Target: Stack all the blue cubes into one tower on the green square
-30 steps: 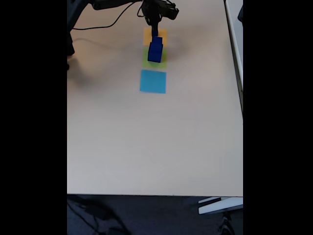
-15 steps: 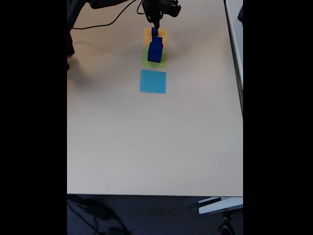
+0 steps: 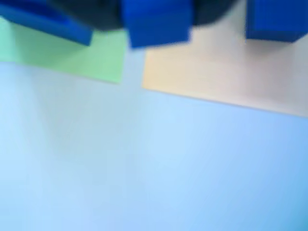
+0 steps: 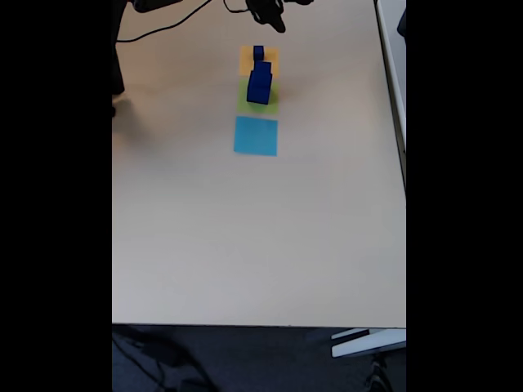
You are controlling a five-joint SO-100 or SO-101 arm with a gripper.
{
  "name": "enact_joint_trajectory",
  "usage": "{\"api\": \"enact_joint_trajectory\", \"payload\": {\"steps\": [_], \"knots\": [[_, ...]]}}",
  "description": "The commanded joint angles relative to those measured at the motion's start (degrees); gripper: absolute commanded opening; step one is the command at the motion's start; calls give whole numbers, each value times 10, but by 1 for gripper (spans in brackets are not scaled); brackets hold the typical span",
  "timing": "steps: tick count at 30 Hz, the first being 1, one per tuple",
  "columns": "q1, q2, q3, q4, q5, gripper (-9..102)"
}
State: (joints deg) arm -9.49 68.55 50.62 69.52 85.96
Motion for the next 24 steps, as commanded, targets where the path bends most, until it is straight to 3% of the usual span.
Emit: {"api": "enact_joint_trajectory", "payload": {"steps": [1, 17, 24], "knots": [[40, 74, -11, -7, -40, 0], [208, 119, 152, -18, -168, 0], [248, 91, 217, -80, -208, 0]]}}
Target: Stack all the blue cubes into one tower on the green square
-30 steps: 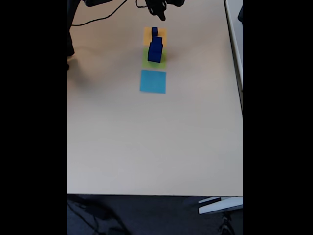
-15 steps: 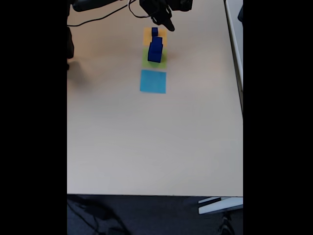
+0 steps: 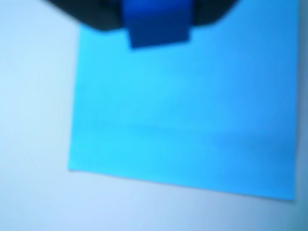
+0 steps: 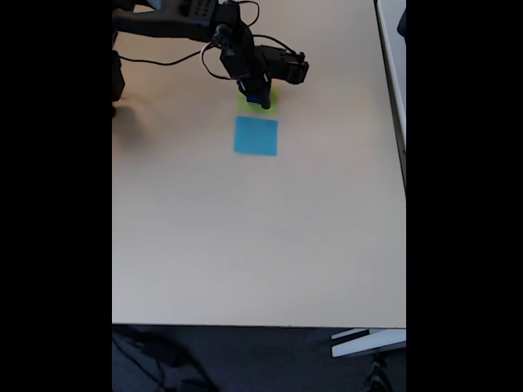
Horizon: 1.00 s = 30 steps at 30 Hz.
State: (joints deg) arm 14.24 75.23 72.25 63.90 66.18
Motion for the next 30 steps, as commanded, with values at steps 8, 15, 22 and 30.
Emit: {"api": "enact_joint_trajectory", "payload": {"steps": [8, 15, 22, 30], "knots": [[18, -63, 3, -75, -18, 0], [15, -80, 78, -154, 1, 0], [22, -59, 142, -194, 4, 0], [32, -59, 148, -199, -2, 0]]}}
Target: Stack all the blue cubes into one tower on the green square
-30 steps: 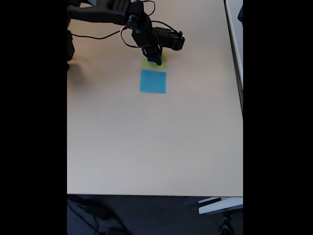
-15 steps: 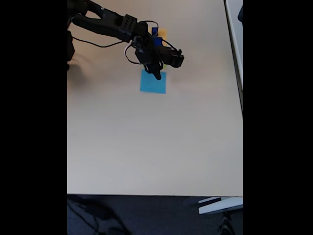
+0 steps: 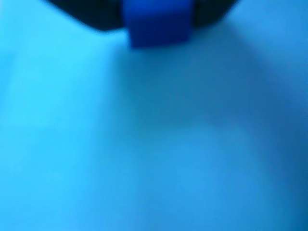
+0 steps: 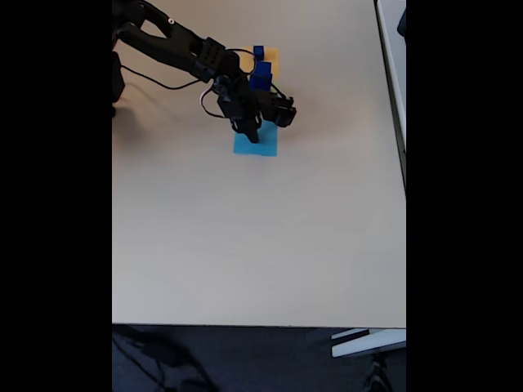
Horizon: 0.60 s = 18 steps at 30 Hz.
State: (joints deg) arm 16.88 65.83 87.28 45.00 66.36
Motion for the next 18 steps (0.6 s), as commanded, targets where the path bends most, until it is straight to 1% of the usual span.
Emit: {"api": "enact_joint_trajectory", "payload": {"steps": [1, 8, 15, 18], "knots": [[5, 35, -3, -10, -3, 0], [4, 40, -3, -10, -5, 2], [-4, 45, -3, -11, -6, 13], [-6, 48, -3, -13, -11, 15]]}}
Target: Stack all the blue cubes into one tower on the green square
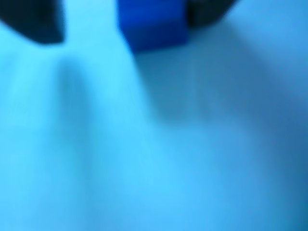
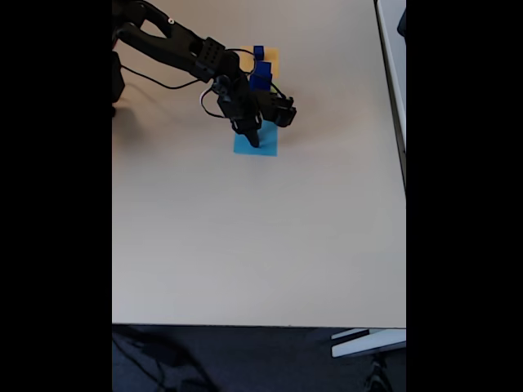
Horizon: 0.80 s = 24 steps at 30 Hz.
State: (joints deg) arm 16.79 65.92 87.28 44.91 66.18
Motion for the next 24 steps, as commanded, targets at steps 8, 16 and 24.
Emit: {"api": "enact_joint_trajectory", "payload": {"steps": [8, 16, 24], "knots": [[-28, 78, -33, -5, -1, 19], [-65, 102, -179, 79, 38, 22], [-77, 120, -267, 71, 37, 22]]}}
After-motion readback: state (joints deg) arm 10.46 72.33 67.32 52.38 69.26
